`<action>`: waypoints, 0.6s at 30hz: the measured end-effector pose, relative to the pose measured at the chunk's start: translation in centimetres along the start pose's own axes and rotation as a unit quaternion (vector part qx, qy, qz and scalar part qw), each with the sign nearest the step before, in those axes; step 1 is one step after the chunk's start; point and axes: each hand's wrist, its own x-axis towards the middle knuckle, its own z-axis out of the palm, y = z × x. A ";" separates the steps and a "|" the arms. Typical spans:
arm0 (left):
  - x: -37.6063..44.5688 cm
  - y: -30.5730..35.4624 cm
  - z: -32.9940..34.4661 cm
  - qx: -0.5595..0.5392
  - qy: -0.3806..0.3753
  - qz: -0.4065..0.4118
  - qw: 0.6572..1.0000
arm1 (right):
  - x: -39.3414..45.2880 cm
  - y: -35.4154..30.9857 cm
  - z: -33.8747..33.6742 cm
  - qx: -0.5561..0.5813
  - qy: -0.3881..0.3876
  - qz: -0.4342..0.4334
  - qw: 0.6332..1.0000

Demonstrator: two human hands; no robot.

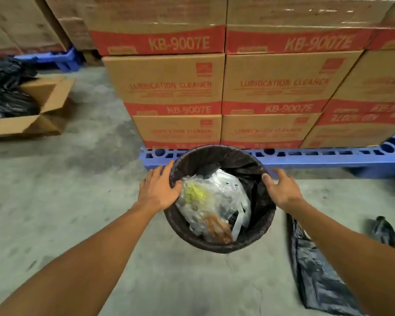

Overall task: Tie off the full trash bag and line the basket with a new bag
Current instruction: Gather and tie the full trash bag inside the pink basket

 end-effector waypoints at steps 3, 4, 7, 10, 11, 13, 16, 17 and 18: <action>1.9 -1.5 2.6 0.022 0.024 0.029 0.999 | 1.9 1.3 2.2 -0.012 0.024 -0.077 0.997; 2.6 -2.1 3.3 0.015 0.033 0.037 0.999 | 2.5 1.6 2.7 -0.023 0.021 -0.095 0.995; 3.9 -2.6 5.1 -0.040 0.068 0.078 0.994 | 3.8 2.1 4.4 -0.028 0.065 -0.139 0.988; 4.8 -2.6 5.7 -0.085 0.093 0.064 0.990 | 3.9 2.6 5.2 0.036 0.150 -0.162 0.975; 4.8 -2.6 5.8 -0.099 0.104 0.060 0.988 | 3.8 2.8 5.5 0.082 0.182 -0.157 0.967; 4.6 -2.7 6.2 -0.138 0.124 0.064 0.981 | 3.7 3.3 5.9 0.217 0.195 -0.099 0.951; 4.5 -2.9 6.2 -0.172 0.131 0.074 0.974 | 4.7 4.8 5.9 0.400 -0.018 0.098 0.911; 4.3 -2.9 6.1 -0.167 0.124 0.078 0.975 | 4.8 5.4 6.1 0.411 -0.084 0.134 0.898; 4.0 -2.8 6.0 -0.164 0.117 0.080 0.976 | 4.7 5.8 6.2 0.415 -0.128 0.149 0.888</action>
